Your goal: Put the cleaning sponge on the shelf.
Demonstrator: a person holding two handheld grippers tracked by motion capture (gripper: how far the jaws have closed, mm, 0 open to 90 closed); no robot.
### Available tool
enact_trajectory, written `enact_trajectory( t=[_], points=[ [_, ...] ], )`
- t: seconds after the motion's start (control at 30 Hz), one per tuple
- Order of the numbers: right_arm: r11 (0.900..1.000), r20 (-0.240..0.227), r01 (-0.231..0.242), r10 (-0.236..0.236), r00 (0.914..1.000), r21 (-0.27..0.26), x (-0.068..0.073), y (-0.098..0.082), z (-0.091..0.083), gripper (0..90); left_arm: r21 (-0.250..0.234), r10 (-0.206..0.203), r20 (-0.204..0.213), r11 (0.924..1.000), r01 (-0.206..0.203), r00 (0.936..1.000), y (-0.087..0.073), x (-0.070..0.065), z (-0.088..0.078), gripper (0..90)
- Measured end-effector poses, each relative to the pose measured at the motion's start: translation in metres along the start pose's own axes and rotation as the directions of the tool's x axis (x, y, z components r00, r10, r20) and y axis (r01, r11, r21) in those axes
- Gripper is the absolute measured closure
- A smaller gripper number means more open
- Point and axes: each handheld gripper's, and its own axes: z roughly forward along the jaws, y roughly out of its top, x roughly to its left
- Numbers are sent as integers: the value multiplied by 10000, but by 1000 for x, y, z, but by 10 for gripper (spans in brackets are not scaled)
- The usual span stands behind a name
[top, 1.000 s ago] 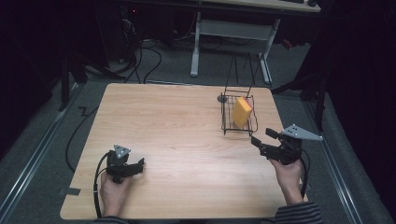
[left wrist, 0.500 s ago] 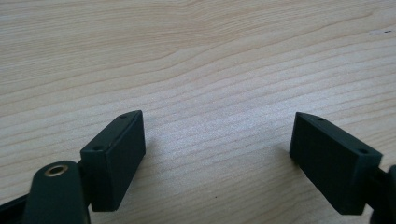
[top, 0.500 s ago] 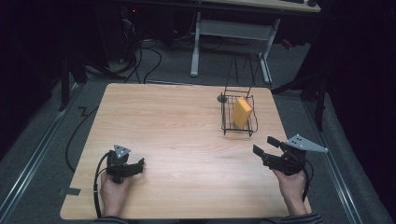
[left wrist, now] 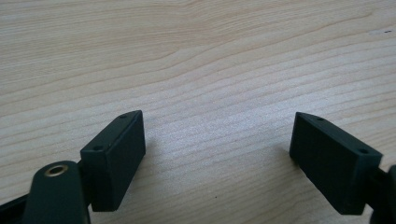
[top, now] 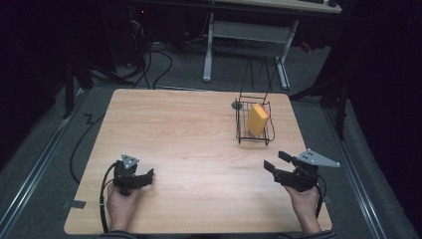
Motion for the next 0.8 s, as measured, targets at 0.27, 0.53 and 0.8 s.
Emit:
enact_trajectory(
  t=[0.27, 0.53, 0.8],
  points=[
    [10000, 54, -33, 32, 10000, 56, -1, -7, 7, 297, 4, 4, -1, 10000, -4, 10000, 0, 0, 0, 189],
    [9996, 24, -83, 83, 10000, 264, -3, -16, 16, 307, 3, 4, -3, 10000, -4, 10000, 0, 0, 0, 189],
    [9988, 62, -143, 140, 9999, 464, -4, -22, 24, 316, 5, 4, -2, 10000, -4, 10000, 0, 0, 0, 189]
  ],
)
